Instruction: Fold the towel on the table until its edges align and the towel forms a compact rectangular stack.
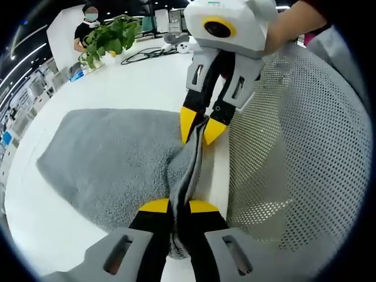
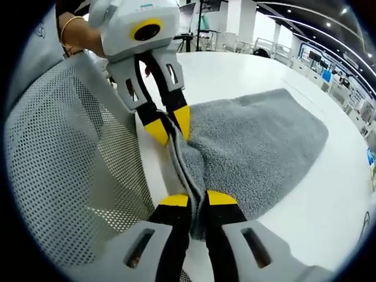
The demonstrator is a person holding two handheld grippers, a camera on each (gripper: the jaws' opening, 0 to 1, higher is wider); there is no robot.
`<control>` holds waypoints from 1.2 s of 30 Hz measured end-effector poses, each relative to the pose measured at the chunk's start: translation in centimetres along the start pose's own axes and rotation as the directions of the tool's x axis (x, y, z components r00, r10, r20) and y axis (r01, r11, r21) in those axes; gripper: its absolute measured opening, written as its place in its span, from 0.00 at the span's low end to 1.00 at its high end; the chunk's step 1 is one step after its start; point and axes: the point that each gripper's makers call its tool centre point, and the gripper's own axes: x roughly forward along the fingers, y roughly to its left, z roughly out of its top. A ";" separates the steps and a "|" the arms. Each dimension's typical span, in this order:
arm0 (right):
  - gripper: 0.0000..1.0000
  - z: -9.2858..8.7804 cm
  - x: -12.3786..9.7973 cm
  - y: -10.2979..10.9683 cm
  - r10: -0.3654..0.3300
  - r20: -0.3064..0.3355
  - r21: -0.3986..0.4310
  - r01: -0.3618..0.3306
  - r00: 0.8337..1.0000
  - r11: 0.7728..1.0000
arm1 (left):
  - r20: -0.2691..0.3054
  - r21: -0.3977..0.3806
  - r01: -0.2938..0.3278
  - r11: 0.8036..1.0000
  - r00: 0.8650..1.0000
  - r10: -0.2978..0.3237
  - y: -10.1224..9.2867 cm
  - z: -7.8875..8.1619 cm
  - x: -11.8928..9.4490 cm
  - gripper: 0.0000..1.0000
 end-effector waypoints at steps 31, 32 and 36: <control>0.05 2.2 -4.1 2.5 0.045 -0.059 0.005 -0.045 0.997 0.999 | 0.029 -0.107 0.050 0.993 0.998 -0.047 -2.6 1.7 -3.9 0.08; 0.05 2.6 -4.4 2.4 0.042 -0.053 0.004 -0.042 0.998 0.999 | 0.035 -0.108 0.045 0.993 0.999 -0.041 -2.4 1.9 -4.3 0.08; 0.05 3.4 -5.1 2.1 0.030 -0.034 -0.005 -0.031 0.999 1.000 | 0.057 -0.110 0.030 0.994 0.998 -0.024 -2.0 2.6 -5.3 0.08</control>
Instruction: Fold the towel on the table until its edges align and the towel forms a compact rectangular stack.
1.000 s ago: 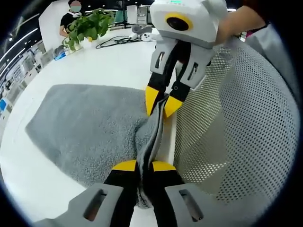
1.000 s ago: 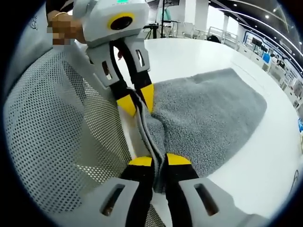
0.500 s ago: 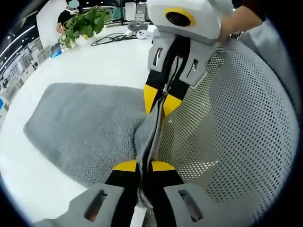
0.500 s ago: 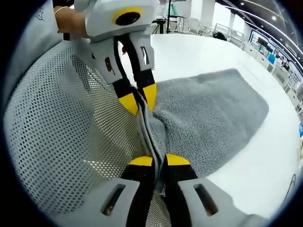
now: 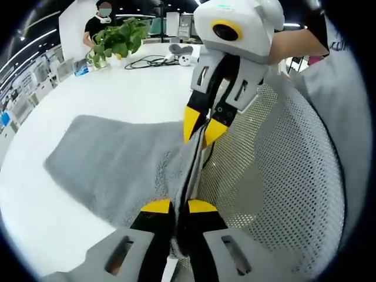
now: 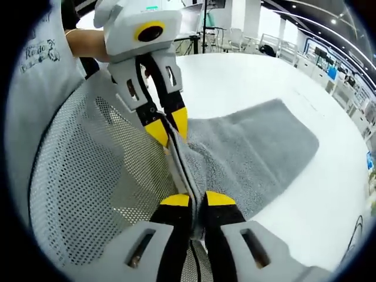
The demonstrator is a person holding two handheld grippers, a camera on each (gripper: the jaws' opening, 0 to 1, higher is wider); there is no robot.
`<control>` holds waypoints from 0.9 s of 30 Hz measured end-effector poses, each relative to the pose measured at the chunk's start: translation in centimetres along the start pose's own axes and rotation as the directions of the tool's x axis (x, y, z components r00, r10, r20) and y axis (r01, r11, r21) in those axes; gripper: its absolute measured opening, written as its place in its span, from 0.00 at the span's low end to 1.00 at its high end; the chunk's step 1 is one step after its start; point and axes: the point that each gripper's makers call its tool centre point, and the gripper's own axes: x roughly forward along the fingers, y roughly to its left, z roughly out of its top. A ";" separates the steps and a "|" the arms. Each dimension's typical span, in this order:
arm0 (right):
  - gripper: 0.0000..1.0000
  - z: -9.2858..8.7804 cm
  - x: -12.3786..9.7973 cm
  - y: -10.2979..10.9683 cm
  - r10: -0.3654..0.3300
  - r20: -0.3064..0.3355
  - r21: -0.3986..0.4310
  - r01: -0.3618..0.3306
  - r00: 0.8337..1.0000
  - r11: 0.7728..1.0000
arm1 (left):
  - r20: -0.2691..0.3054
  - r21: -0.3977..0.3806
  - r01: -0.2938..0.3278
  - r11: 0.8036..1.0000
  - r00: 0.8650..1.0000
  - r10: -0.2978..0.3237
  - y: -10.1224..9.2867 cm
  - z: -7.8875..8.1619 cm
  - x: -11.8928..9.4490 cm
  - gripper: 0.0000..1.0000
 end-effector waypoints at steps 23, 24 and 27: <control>0.05 5.3 -4.4 -2.3 -0.084 0.113 0.062 0.077 0.990 0.995 | 0.121 0.000 -0.124 0.992 0.985 0.123 3.0 4.9 -5.2 0.08; 0.05 5.3 -4.4 -2.3 -0.084 0.113 0.061 0.077 0.990 0.995 | 0.123 0.005 -0.127 0.992 0.985 0.125 3.0 5.1 -5.4 0.08; 0.05 5.6 -4.8 -2.1 -0.086 0.120 0.065 0.078 0.989 0.995 | 0.124 0.016 -0.131 0.991 0.984 0.128 2.9 5.3 -5.8 0.08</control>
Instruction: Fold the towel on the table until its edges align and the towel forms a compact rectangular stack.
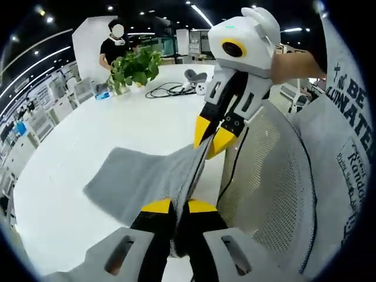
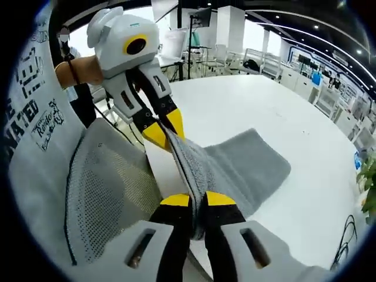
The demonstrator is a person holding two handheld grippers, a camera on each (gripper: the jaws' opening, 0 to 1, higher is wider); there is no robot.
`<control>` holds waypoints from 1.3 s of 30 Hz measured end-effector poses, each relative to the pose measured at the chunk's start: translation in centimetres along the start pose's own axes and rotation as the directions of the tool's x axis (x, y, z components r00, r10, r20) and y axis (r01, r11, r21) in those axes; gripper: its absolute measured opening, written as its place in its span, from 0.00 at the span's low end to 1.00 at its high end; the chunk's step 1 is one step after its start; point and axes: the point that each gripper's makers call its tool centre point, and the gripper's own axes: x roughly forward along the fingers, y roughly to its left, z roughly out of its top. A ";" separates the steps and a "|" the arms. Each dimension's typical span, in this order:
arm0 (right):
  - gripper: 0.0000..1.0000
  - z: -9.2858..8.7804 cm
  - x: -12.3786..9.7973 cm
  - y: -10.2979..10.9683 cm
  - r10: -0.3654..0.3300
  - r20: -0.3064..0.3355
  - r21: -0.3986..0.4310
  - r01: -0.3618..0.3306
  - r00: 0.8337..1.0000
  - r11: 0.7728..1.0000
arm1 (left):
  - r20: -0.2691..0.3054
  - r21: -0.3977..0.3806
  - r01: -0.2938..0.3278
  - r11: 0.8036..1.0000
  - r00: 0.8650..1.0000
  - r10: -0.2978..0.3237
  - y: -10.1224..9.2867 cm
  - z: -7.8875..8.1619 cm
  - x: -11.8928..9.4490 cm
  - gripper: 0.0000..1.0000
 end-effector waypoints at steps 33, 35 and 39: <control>0.05 3.5 -2.8 -0.1 0.068 0.037 0.024 -0.069 0.997 0.997 | 0.071 -0.037 0.036 0.999 0.997 -0.033 0.9 2.9 -2.8 0.08; 0.05 3.7 -2.6 -0.7 0.066 0.045 0.031 -0.068 0.997 0.997 | 0.077 -0.035 0.032 0.999 0.997 -0.029 1.5 3.1 -2.7 0.08; 0.05 4.4 -2.5 -2.1 0.064 0.063 0.052 -0.067 0.996 0.996 | 0.086 -0.042 0.030 0.999 0.996 -0.026 2.8 3.4 -2.4 0.08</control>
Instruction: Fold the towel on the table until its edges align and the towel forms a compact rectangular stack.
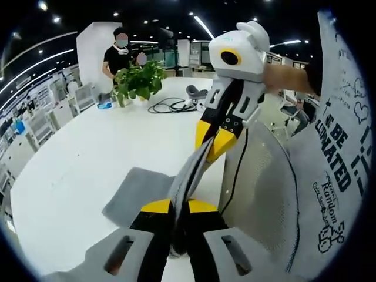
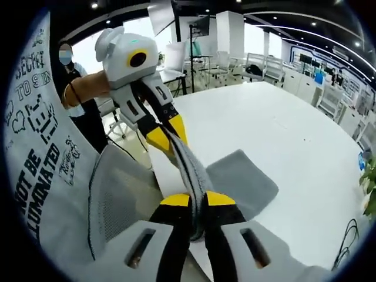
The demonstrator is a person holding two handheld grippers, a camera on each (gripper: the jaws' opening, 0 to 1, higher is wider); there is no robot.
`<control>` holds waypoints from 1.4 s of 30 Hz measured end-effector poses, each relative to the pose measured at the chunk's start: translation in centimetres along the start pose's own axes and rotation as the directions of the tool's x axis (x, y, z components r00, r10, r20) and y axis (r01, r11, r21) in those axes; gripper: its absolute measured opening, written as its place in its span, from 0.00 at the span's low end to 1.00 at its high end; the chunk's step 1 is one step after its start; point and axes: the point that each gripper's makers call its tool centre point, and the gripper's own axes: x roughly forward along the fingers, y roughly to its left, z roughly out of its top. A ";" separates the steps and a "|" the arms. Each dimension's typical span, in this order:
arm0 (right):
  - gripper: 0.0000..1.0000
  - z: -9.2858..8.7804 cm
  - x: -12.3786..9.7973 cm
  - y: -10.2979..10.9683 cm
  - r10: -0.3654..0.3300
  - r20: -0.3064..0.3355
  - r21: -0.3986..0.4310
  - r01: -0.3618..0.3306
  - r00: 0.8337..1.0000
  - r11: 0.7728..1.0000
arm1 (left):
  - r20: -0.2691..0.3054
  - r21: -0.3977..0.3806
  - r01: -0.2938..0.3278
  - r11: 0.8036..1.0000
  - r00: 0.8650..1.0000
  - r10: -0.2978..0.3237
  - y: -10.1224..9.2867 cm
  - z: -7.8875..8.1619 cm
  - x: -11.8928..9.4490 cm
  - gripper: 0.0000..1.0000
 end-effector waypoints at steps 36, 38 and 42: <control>0.06 1.0 5.0 -9.0 0.107 -0.082 0.091 -0.099 0.991 0.991 | -0.089 0.052 0.059 0.997 0.995 -0.054 9.3 -0.9 5.6 0.10; 0.06 0.8 5.6 -9.7 0.107 -0.089 0.104 -0.098 0.990 0.990 | -0.095 0.045 0.055 0.997 0.994 -0.051 9.9 -1.2 6.2 0.10; 0.06 0.3 6.4 -10.3 0.141 -0.126 0.140 -0.123 0.982 0.982 | -0.118 0.041 0.066 0.997 0.991 -0.061 10.7 -2.0 7.1 0.11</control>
